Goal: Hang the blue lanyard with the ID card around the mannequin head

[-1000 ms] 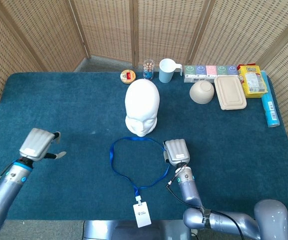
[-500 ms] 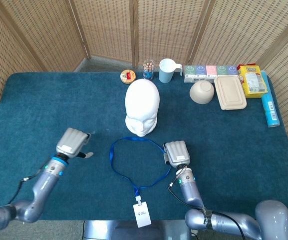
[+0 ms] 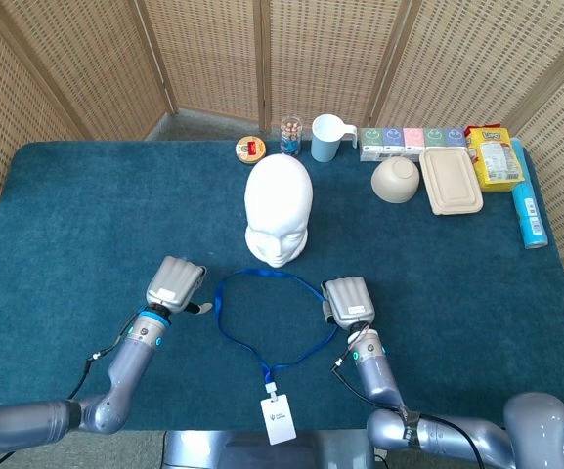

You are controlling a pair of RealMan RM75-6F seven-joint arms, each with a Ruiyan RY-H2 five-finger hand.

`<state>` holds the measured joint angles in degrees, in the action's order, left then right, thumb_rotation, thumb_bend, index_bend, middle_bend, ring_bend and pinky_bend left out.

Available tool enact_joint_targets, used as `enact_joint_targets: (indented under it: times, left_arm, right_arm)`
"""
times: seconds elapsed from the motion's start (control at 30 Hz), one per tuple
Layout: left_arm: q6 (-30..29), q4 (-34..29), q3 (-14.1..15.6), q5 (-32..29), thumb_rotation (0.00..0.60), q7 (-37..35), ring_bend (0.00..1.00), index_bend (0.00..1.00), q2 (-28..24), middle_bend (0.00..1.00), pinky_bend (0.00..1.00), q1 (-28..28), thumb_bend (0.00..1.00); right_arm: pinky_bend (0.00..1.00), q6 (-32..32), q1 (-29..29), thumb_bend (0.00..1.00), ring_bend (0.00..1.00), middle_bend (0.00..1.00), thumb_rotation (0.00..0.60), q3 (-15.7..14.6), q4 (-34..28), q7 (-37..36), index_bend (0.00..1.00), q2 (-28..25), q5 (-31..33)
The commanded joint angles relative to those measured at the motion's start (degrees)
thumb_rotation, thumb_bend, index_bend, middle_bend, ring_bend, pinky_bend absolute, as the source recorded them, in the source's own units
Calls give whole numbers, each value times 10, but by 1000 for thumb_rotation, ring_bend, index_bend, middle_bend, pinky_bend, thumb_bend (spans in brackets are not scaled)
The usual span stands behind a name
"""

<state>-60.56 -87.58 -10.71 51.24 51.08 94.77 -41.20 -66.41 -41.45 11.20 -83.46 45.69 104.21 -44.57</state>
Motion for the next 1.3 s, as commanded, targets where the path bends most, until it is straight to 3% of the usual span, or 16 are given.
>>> enact_joint_targets:
  times: [0.03,0.3,1.07,1.3]
  left_arm:
    - [-4,14,-4,-20,376,9,1000,564,12,1000,1000,-11,160]
    - [0,36,-18,-63,372,5,1000,564,29,1000,1000,-33,162]
    - [7,112,-18,-102,375,-4,1000,564,83,1000,1000,-76,162]
    - [7,118,-23,-120,375,0,1000,564,93,1000,1000,-86,222]
  right_arm:
    - [867,0,0,571,945,881,521,0,1,-1,621,-1,-1]
    - [871,5,1,571,947,882,522,0,5,-7,624,1,-1]
    - [879,15,5,572,951,884,522,1,12,-19,626,-4,6]
    - [883,17,5,572,952,887,523,1,13,-22,626,-4,9]
